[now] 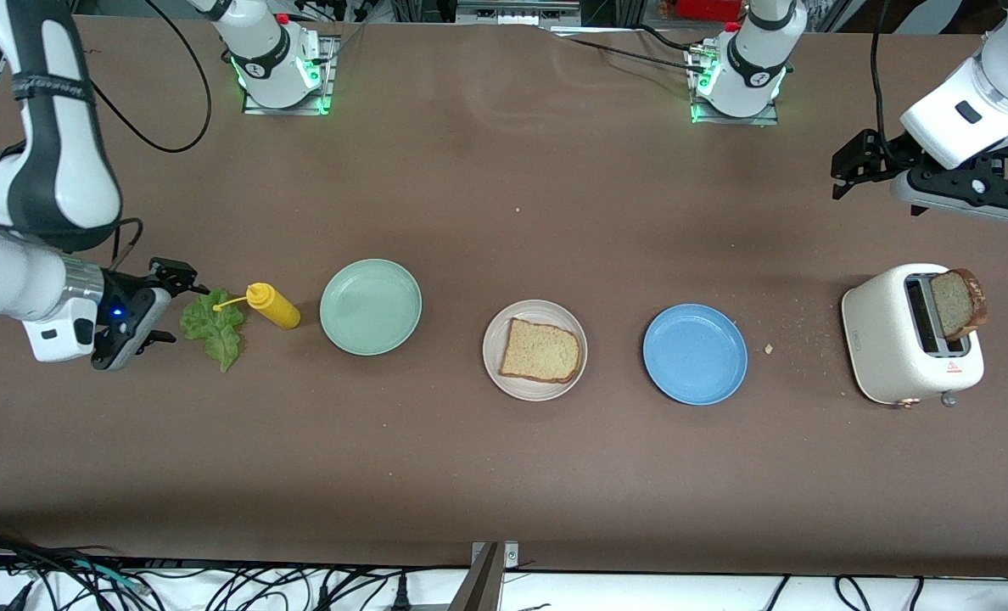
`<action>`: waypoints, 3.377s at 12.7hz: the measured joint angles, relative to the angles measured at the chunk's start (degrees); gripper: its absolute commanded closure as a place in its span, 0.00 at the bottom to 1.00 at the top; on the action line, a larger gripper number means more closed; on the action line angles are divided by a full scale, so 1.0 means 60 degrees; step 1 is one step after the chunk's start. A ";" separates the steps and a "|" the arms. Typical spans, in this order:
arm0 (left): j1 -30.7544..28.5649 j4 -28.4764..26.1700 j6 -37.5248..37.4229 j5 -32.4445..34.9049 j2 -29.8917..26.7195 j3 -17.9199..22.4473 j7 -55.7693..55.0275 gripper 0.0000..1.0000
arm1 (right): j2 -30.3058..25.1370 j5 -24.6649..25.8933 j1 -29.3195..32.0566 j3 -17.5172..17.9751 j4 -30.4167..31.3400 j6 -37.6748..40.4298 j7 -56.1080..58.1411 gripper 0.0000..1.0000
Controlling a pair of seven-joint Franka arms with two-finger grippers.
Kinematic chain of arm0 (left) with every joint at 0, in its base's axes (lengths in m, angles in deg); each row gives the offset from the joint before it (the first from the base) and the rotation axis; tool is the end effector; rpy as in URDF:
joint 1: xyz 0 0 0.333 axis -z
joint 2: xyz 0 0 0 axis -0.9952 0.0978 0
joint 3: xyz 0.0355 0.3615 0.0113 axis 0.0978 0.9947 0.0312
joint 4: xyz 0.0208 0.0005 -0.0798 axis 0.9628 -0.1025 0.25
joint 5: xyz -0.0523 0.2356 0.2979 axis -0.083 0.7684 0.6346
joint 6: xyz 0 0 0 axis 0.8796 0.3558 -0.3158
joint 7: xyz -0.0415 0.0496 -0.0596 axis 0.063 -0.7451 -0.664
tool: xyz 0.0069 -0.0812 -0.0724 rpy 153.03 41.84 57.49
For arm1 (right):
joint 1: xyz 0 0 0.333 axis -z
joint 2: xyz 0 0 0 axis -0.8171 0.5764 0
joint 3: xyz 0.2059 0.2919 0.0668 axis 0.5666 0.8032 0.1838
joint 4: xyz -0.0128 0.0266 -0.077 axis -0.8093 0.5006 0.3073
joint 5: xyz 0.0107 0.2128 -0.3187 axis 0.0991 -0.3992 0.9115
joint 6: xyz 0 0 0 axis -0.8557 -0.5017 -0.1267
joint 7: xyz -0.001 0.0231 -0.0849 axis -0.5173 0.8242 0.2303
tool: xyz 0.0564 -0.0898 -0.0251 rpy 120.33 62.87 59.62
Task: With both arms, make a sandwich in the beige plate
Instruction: 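Withdraw the left gripper while the right gripper reaches the mustard bottle, then grasp the yellow mustard bottle with the right gripper, then lift the mustard bottle and carry it toward the beige plate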
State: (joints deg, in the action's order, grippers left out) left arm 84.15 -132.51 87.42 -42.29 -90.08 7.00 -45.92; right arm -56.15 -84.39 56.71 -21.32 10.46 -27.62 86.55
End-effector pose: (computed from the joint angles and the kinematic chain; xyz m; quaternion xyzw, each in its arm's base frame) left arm 0.5277 -0.0671 0.6596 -0.9933 0.1147 0.0147 0.0085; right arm 0.6569 -0.0291 0.4105 -0.8626 -0.4797 -0.0119 0.1603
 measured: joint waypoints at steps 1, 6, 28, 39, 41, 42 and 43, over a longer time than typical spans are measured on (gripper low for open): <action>0.0000 -0.0007 -0.0001 -0.0208 0.0021 0.0020 0.0000 0.00 | 0.0230 -0.0359 0.0296 -0.0005 0.0029 -0.0004 0.0969 0.00; 0.0000 -0.0021 -0.0001 -0.0323 0.0037 0.0073 0.0000 0.00 | 0.1434 -0.2068 0.1237 -0.0010 0.0055 -0.0020 0.4849 0.00; -0.0030 -0.0023 -0.0020 -0.0323 0.0037 0.0123 0.0000 0.00 | 0.4387 -0.6712 0.1656 -0.0072 0.0484 0.2405 1.1762 0.31; -0.0078 -0.0023 -0.0059 -0.0323 0.0038 0.0124 0.0000 0.00 | 0.4206 -0.6849 0.1487 0.0031 0.0403 0.2104 1.1189 1.00; -0.0088 -0.0023 -0.0074 -0.0323 0.0038 0.0124 0.0000 0.00 | 0.3800 -0.6185 0.1126 0.0044 0.0293 0.1534 0.9899 1.00; -0.0095 -0.0023 -0.0080 -0.0323 0.0038 0.0124 0.0000 0.00 | 0.3473 -0.5682 0.0900 0.0048 0.0245 0.1271 0.9016 1.00; -0.0102 -0.0023 -0.0084 -0.0323 0.0038 0.0124 0.0000 0.00 | 0.3099 -0.5128 0.0659 0.0053 0.0218 0.1109 0.8034 1.00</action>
State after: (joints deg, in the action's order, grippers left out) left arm 83.54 -132.65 86.92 -44.22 -89.86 7.75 -45.92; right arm -37.56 -115.16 60.66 -21.00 11.77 -20.96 134.76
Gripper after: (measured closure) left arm 0.000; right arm 0.740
